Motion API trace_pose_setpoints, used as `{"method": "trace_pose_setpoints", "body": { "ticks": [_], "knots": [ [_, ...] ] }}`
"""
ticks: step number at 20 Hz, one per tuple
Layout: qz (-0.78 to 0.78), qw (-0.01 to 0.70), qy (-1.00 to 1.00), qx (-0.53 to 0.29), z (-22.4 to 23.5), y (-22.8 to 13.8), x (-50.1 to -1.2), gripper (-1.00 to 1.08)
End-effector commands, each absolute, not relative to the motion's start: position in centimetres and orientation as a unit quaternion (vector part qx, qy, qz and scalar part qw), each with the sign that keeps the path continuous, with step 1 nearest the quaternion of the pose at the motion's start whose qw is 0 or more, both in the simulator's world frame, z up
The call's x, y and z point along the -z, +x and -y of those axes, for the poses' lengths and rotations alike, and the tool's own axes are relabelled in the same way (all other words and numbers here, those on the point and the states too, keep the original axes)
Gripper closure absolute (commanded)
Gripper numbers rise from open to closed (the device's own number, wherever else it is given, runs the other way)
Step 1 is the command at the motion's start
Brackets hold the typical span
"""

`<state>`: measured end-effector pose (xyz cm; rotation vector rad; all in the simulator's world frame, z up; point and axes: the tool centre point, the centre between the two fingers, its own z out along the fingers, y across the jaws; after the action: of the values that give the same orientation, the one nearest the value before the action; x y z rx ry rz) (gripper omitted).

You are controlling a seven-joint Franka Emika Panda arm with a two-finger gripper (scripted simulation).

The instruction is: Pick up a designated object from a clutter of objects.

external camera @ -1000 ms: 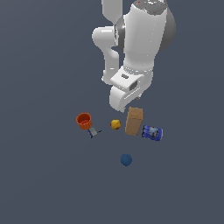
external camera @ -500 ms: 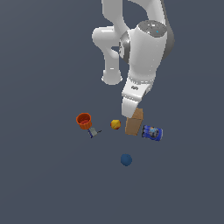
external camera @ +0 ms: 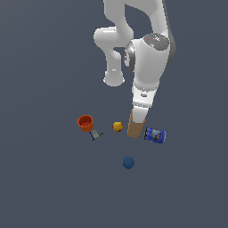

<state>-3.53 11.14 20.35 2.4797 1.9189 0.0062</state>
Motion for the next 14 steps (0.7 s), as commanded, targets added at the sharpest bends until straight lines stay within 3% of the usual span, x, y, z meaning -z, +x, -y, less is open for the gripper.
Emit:
{"method": "trace_pose_setpoints", "body": {
  "ticks": [1, 14],
  "knots": [
    [-0.627, 0.002, 0.779, -0.001, -11.4, -3.8, -19.9, -0.92],
    [-0.643, 0.000, 0.765, 0.000, -11.7, -4.1, -18.9, -0.92]
  ]
}}
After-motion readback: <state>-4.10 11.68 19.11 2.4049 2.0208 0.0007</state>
